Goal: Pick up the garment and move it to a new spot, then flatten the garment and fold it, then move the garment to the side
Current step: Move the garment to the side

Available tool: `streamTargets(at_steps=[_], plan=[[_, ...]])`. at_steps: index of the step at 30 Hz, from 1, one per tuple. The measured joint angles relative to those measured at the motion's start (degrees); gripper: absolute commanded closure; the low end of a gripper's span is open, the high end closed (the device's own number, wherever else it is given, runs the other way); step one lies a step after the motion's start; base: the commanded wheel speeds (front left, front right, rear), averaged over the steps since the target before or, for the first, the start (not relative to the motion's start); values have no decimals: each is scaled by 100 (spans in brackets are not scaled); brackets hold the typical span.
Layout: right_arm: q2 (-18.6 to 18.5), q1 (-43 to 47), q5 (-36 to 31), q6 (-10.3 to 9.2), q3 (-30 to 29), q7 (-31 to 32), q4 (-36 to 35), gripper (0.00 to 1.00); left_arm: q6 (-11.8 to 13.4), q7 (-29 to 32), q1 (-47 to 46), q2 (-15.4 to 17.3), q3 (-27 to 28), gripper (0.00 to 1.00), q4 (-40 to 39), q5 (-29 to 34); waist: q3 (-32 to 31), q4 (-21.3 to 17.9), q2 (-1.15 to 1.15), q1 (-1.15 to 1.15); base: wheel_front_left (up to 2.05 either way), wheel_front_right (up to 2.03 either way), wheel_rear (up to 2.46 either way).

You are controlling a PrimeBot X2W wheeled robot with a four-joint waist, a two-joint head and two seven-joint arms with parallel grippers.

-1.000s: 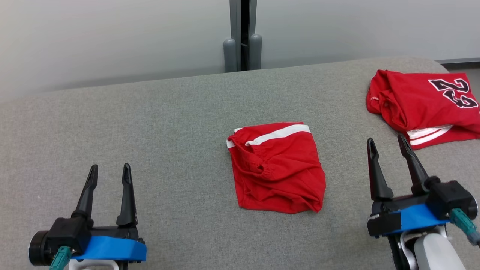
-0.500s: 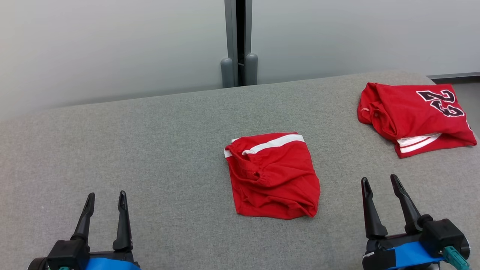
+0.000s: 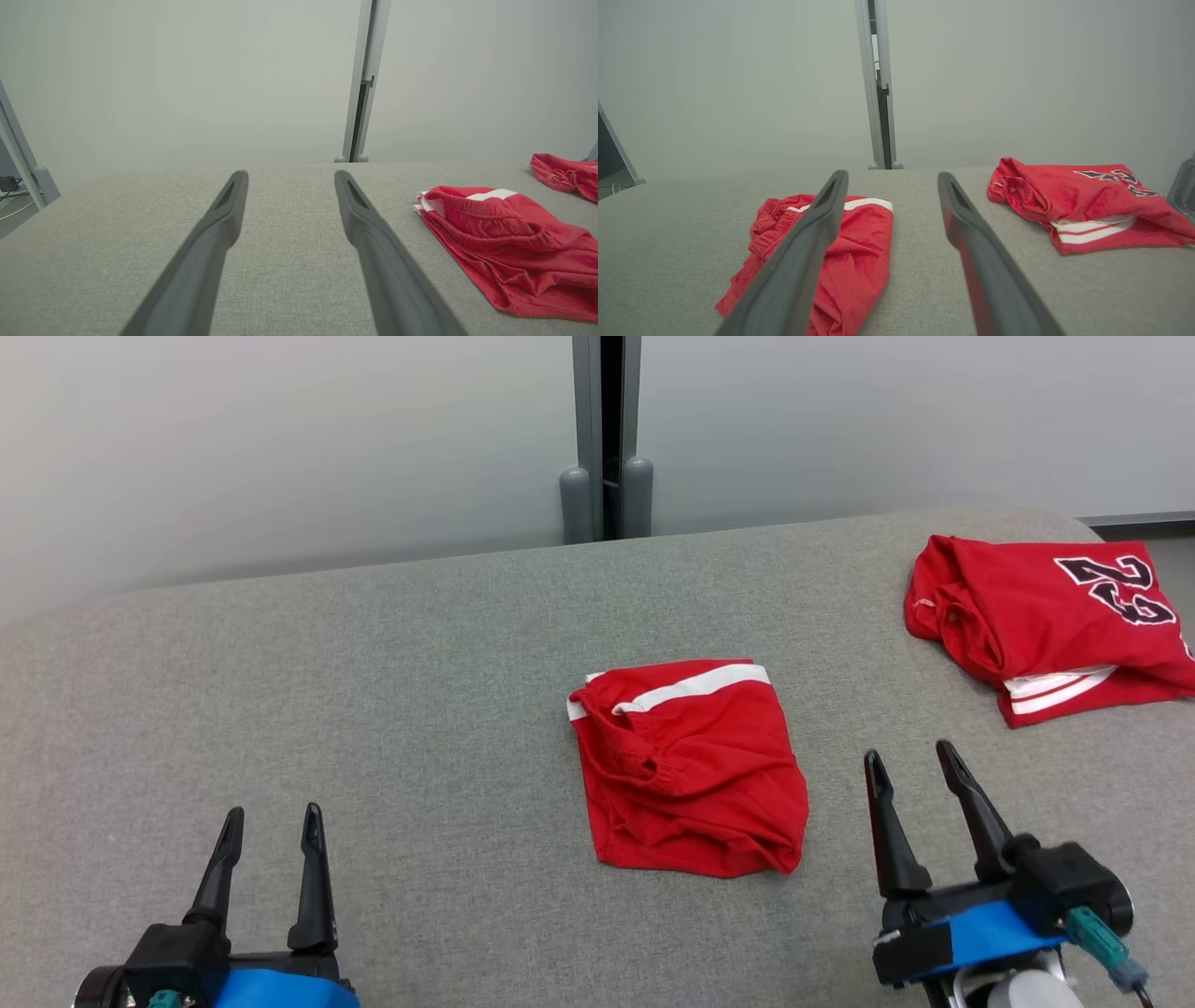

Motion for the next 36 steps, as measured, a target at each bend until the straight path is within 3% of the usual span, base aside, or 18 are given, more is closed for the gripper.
streamTargets(at_steps=[4, 9, 17, 32, 33, 34, 35, 36], plan=[[-71, -577, -11, 0, 219, 7, 188, 0, 7, 0, -122, 0, -90, 0, -1, -24, 133, 35, 0, 1, 0, 0, 0], [-148, -1394, 0, 0, 385, 505, 675, 0, 14, -1, -338, 1, -215, 0, -12, -41, 371, 127, 0, 1, 0, 0, 0], [-311, -2174, -47, 1, 301, 1222, 1930, 0, 66, -1, -588, 1, -453, 0, 10, -124, 733, 386, 0, 1, 0, 0, 0], [-276, -2857, 138, -2, 442, 1018, 3962, 0, 160, -1, -861, 1, -589, 0, 54, -209, 1172, 665, 0, 1, 0, 0, 0], [-260, -2870, 233, -4, 492, 1002, 4021, 18, 160, -1, -868, 0, -592, 0, 54, -224, 1167, 664, 0, 1, 0, 0, 0], [-232, -2882, 337, -12, 560, 999, 4075, 80, 162, -1, -869, 0, -591, 0, 55, -233, 1161, 659, 0, 1, 0, 0, 0], [-207, -2898, 442, -12, 624, 999, 4118, 100, 162, -1, -869, 0, -591, 0, 56, -237, 1155, 653, 0, 1, 0, 0, 0], [-196, -2910, 541, -12, 688, 998, 4147, 100, 162, -1, -869, 0, -588, 0, 57, -237, 1151, 645, 0, 1, 0, 0, 0]])
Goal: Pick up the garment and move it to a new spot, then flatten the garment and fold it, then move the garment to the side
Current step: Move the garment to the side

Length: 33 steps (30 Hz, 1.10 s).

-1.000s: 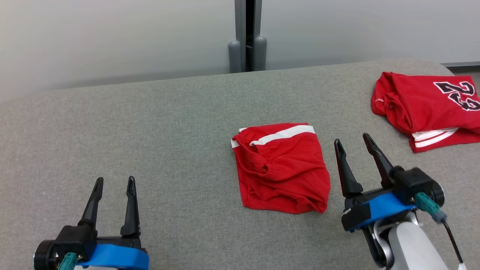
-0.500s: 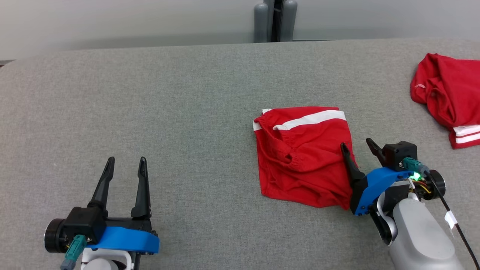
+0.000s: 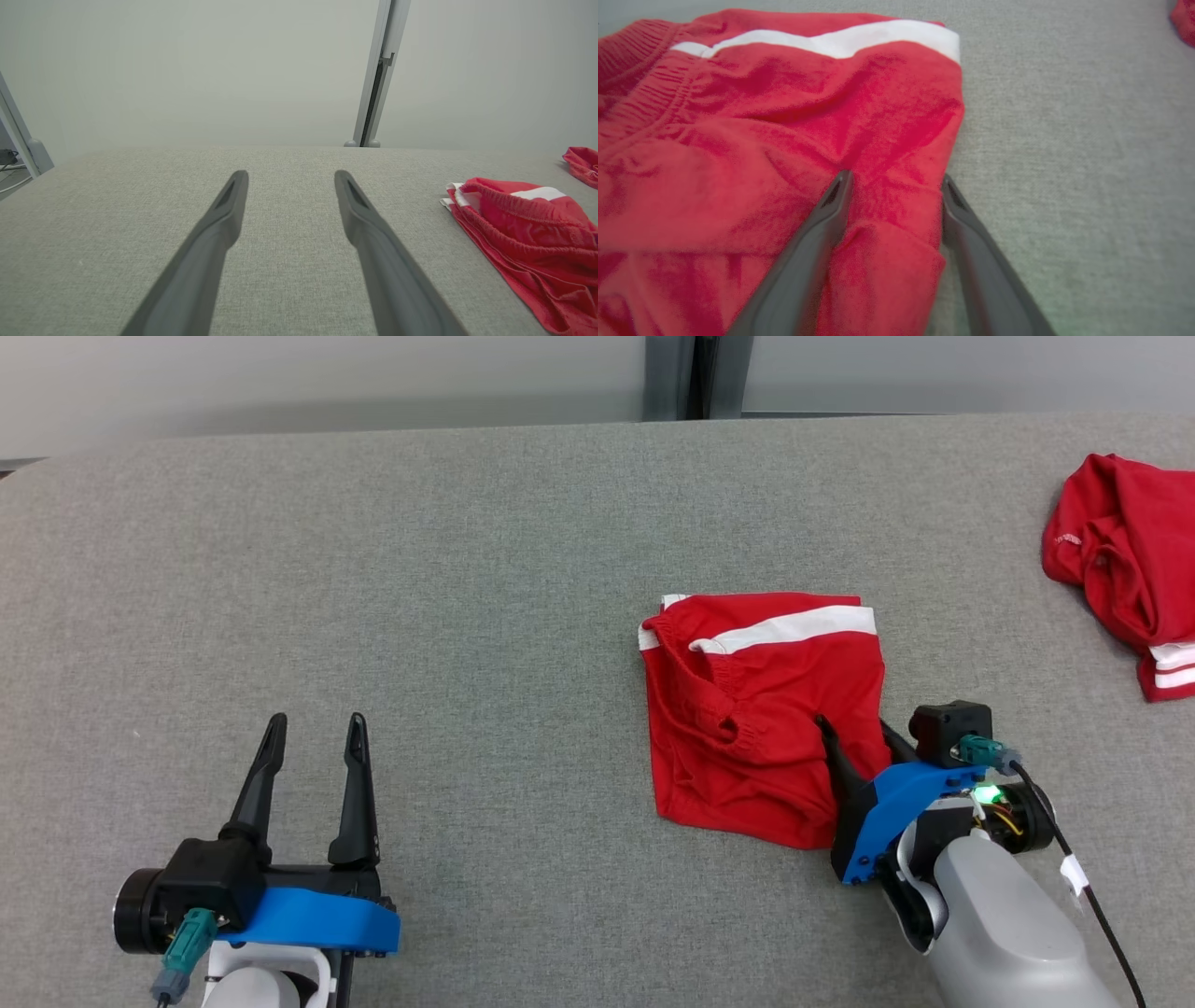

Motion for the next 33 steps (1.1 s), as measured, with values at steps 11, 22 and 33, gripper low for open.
streamTargets(at_steps=[11, 22, 33], plan=[[-332, -144, 179, 19, 482, -605, 59, 100, 0, -3, 8, -1, 108, 0, -94, 83, 89, -431, 0, 0, 0, 0, 0], [-988, -190, 377, 16, 380, -854, -165, 100, -99, -4, -186, -1, 179, 0, -146, 289, 387, -1214, 0, 0, 0, 0, 0], [-1432, -1110, 227, 16, 573, -837, -460, 100, -162, -4, -470, 0, 67, 0, -174, 346, 712, -1326, 0, 0, 0, 0, 0]])
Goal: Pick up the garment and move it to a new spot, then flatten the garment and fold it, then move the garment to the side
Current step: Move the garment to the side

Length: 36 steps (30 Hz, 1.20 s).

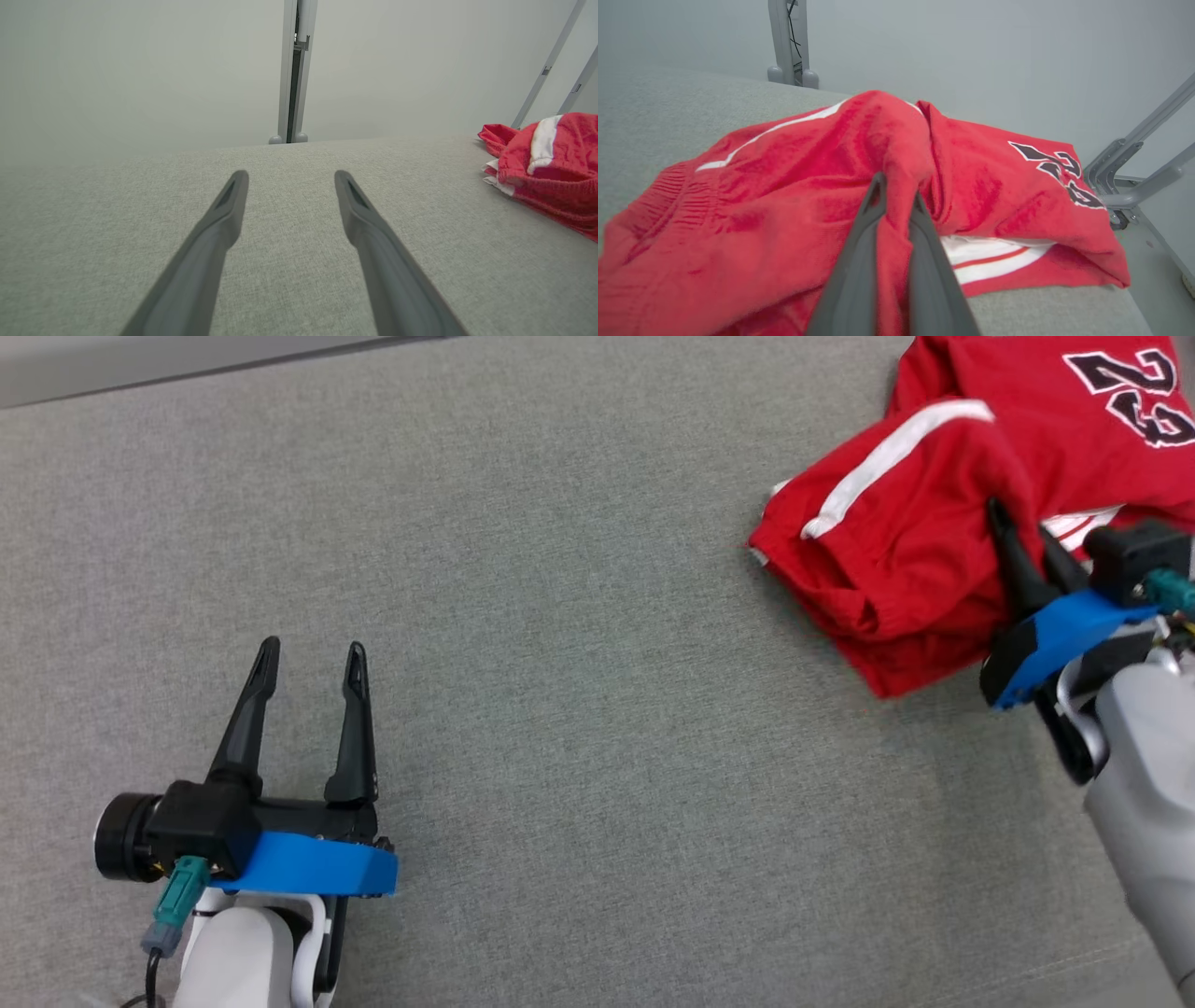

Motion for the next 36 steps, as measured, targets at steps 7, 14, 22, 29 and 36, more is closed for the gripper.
streamTargets(at_steps=[7, 14, 22, 29, 36], plan=[[-689, -868, 60, 0, 144, 335, -166, 100, 1, 0, -295, 2, -158, 0, -126, 5, 424, 173, 0, 0, 0, 0, 0], [-1724, -1442, 270, 0, 36, 603, -97, 100, 2, 1, -570, 0, -221, 0, -294, 129, 971, 287, 0, 0, 0, 0, 0], [-2614, -1731, 378, 0, -237, 745, 233, 100, -53, -1, -838, 0, -308, 0, -472, 256, 1428, 380, 0, 0, 0, 0, 0], [-2791, -1938, 492, 0, -379, 686, 700, 35, -90, -18, -971, -8, -407, 0, -581, 260, 1632, 505, 0, 0, 0, 0, 0], [-2720, -2061, 367, 0, -639, 100, 1118, 0, -18, -18, -987, -19, -427, 0, -566, 162, 1591, 601, 0, 0, 0, 0, 0]])
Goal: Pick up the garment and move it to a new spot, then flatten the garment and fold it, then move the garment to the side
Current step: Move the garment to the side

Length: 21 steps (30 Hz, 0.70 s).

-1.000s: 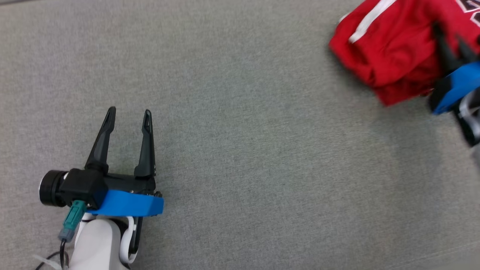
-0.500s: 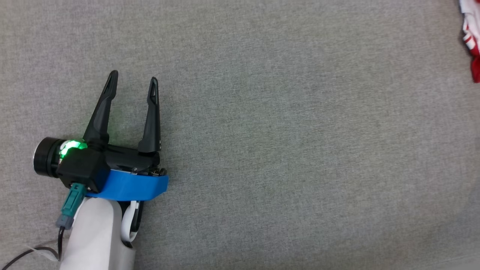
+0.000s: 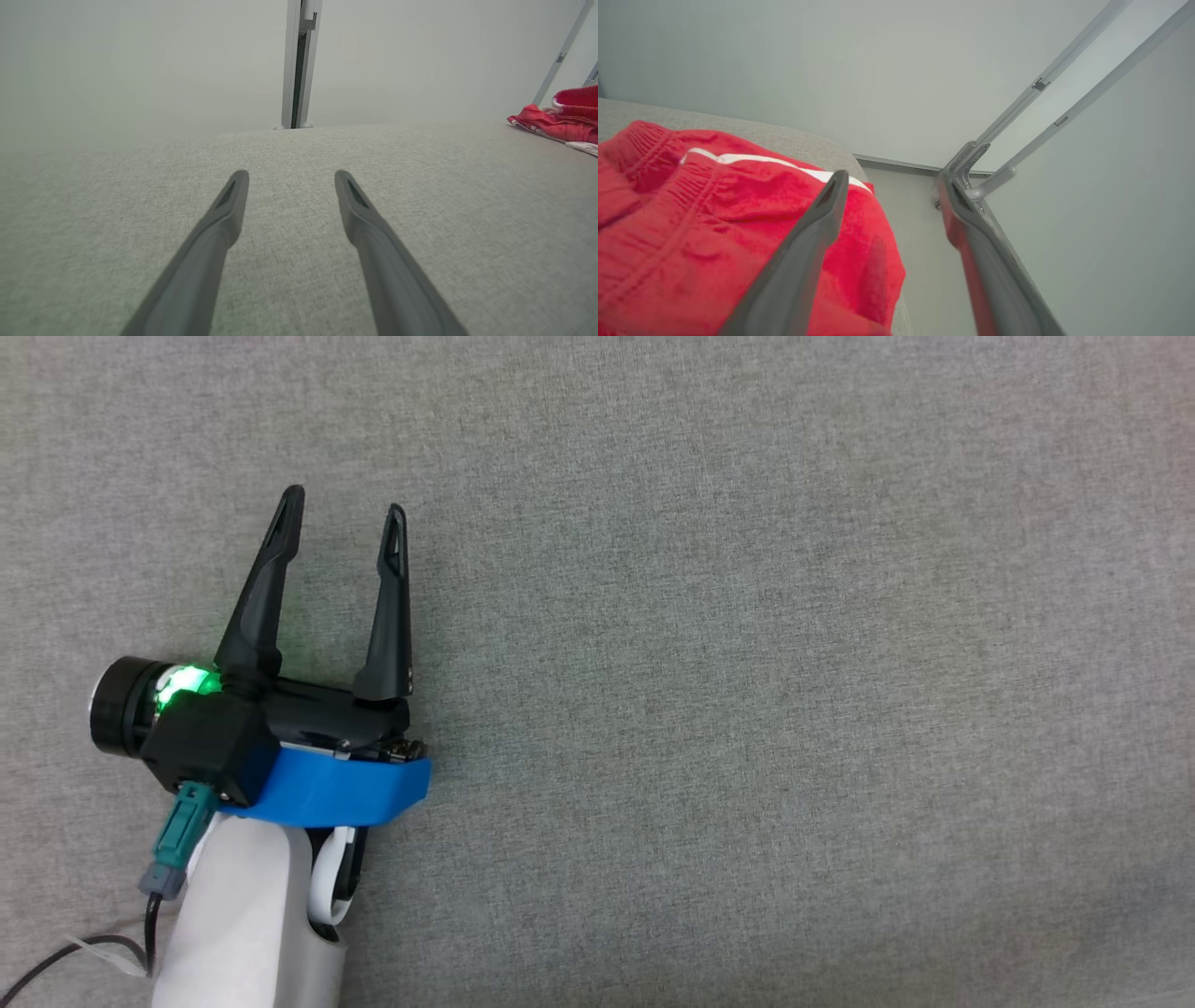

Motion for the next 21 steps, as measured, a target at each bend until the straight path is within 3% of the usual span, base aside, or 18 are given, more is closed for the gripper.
streamTargets(at_steps=[4, 8, 13, 21], plan=[[25, 35, -171, -1, -127, -174, -83, 0, 41, 2, 62, 15, 29, 0, 44, -55, -129, 25, 0, 0, 0, 0, 0], [302, 293, -390, -1, -393, -241, -554, 0, 77, 8, 225, 16, 74, 0, 107, -108, -363, 23, 0, 0, 0, 0, 0], [977, 954, -701, -3, -837, -257, -1645, 0, 82, 8, 443, 16, 207, 0, 167, -163, -752, 9, 0, 0, 0, 0, 0], [2114, 2077, -972, -2, -684, -260, -2856, 0, 79, 8, 828, 16, 367, 0, 245, -257, -1470, 92, 0, -1, 0, 0, 0]])
